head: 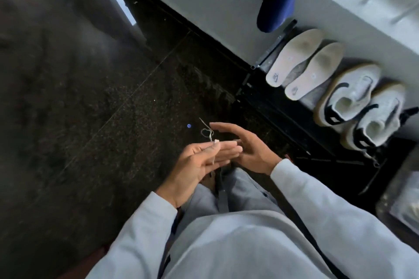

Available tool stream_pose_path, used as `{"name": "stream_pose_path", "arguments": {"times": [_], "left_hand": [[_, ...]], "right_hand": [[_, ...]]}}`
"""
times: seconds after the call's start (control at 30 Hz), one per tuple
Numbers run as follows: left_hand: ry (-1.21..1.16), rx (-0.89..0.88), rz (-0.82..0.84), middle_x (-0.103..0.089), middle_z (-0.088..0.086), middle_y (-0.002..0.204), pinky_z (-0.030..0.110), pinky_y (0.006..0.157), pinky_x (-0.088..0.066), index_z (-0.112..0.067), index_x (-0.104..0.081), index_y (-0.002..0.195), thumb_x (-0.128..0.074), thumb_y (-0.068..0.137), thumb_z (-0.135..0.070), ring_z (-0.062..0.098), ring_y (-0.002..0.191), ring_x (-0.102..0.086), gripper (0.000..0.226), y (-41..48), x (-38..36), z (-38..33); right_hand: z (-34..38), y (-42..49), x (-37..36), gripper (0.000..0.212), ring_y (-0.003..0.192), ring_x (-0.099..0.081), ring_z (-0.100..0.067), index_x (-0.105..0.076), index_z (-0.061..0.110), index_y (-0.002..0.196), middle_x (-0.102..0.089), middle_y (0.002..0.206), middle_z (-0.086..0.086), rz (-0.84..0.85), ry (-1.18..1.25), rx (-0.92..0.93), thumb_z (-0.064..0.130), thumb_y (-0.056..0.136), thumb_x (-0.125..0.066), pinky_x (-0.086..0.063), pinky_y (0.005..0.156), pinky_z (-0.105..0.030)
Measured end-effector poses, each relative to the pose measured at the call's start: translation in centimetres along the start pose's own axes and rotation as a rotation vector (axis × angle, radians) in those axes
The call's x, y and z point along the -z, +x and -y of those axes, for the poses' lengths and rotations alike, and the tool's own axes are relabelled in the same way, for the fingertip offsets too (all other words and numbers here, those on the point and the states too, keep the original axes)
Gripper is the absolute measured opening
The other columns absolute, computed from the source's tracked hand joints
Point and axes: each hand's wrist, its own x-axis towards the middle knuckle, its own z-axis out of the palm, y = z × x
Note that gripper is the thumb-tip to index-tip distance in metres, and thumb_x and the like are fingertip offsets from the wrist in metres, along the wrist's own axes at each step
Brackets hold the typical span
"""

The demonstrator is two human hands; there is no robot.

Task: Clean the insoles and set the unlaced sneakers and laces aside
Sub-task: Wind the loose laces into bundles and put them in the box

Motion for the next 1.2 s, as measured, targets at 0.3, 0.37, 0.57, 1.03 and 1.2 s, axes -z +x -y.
{"name": "stream_pose_path", "arguments": {"times": [0.3, 0.37, 0.57, 1.03, 1.2], "left_hand": [[0.140, -0.049, 0.357, -0.070, 0.014, 0.122, 0.028, 0.104, -0.048, 0.000, -0.062, 0.126, -0.050, 0.095, -0.024, 0.022, 0.120, -0.063, 0.041, -5.9, -4.4, -1.1], [0.224, -0.086, 0.400, -0.071, 0.010, 0.121, 0.025, 0.104, -0.047, -0.001, -0.065, 0.123, -0.053, 0.094, -0.026, 0.019, 0.120, -0.063, 0.041, -6.4, -5.9, -1.2], [0.144, -0.202, 0.335, -0.071, 0.011, 0.120, 0.035, 0.105, -0.048, -0.004, -0.065, 0.121, -0.051, 0.096, -0.013, 0.023, 0.118, -0.065, 0.030, -5.4, -11.0, -0.5], [0.643, -0.212, 0.367, -0.076, 0.006, 0.102, 0.042, 0.097, -0.053, -0.009, -0.070, 0.112, -0.046, 0.101, -0.010, 0.020, 0.101, -0.071, 0.026, -4.5, -26.5, 8.8], [0.471, -0.010, 0.512, -0.076, 0.015, 0.097, 0.028, 0.085, -0.054, -0.001, -0.068, 0.108, -0.039, 0.096, -0.023, 0.025, 0.092, -0.073, 0.038, -7.1, -31.7, 10.1]], "right_hand": [[4.3, -8.6, -3.9, 0.020, 0.096, -0.066, -0.024, -0.065, 0.000, 0.105, -0.064, 0.109, -0.019, -0.306, 0.572, -0.140, 0.001, 0.095, -0.048, -0.056, 0.079, -0.027], [4.5, -10.7, -3.6, 0.019, 0.087, -0.064, -0.022, -0.067, 0.003, 0.094, -0.065, 0.095, -0.015, -0.387, 0.404, -0.133, -0.004, 0.095, -0.048, -0.053, 0.073, -0.026], [4.0, -17.4, -3.3, 0.025, 0.062, -0.058, -0.008, -0.063, 0.016, 0.093, -0.055, 0.068, 0.013, -0.477, -0.241, -0.018, 0.028, 0.102, -0.043, -0.046, 0.062, -0.016], [4.2, -34.5, 6.9, 0.010, 0.062, -0.056, 0.002, -0.062, 0.018, 0.091, -0.055, 0.069, 0.018, -0.741, -0.343, 0.060, 0.024, 0.097, -0.056, -0.041, 0.060, -0.010], [1.0, -37.2, 12.4, 0.016, 0.055, -0.049, -0.002, -0.061, 0.015, 0.084, -0.057, 0.063, 0.005, -0.813, -0.124, -0.015, 0.028, 0.093, -0.063, -0.040, 0.056, -0.015]]}}
